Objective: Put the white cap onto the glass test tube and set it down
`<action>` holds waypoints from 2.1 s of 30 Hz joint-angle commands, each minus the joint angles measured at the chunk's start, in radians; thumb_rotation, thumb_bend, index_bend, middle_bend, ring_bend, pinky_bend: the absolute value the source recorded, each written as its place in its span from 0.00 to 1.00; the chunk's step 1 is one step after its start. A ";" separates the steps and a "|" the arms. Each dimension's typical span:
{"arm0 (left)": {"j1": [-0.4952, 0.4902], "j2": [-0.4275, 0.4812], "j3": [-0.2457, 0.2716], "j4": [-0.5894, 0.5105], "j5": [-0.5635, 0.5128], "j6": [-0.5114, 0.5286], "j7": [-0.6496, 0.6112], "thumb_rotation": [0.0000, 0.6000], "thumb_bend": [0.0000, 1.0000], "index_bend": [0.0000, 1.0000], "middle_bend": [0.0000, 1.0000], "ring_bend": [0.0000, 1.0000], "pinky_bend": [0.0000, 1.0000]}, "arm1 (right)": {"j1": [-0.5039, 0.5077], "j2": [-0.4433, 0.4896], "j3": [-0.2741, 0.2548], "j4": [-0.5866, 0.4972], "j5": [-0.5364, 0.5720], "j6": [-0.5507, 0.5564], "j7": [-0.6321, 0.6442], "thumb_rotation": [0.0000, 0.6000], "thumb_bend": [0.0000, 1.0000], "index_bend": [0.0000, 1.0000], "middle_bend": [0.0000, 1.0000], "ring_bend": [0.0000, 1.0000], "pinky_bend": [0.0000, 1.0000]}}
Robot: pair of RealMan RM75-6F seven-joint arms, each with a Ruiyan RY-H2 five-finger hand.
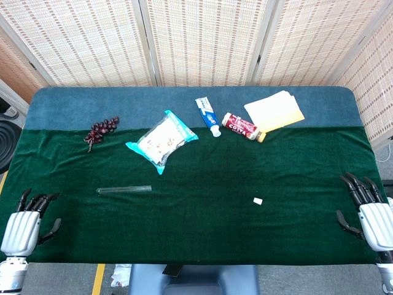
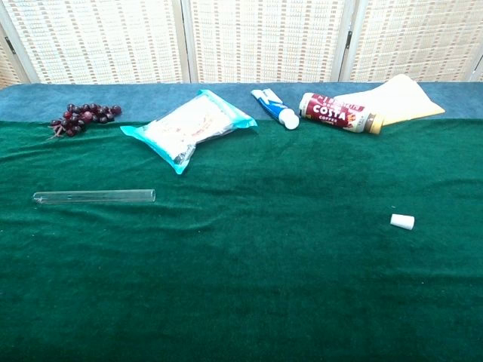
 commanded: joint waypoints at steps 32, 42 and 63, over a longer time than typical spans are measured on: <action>-0.215 -0.024 -0.067 0.089 -0.002 -0.251 -0.007 1.00 0.38 0.36 0.73 0.64 0.67 | 0.009 0.028 0.008 -0.019 -0.010 -0.001 -0.001 1.00 0.49 0.00 0.17 0.24 0.12; -0.360 -0.127 -0.095 0.187 -0.107 -0.462 0.054 1.00 0.38 0.39 0.97 0.88 0.90 | 0.022 0.032 0.012 -0.033 -0.002 -0.025 -0.013 1.00 0.49 0.00 0.20 0.27 0.14; -0.499 -0.317 -0.127 0.306 -0.332 -0.592 0.194 1.00 0.39 0.44 1.00 0.91 0.91 | 0.034 0.027 0.013 -0.031 0.023 -0.059 -0.017 1.00 0.49 0.00 0.21 0.29 0.14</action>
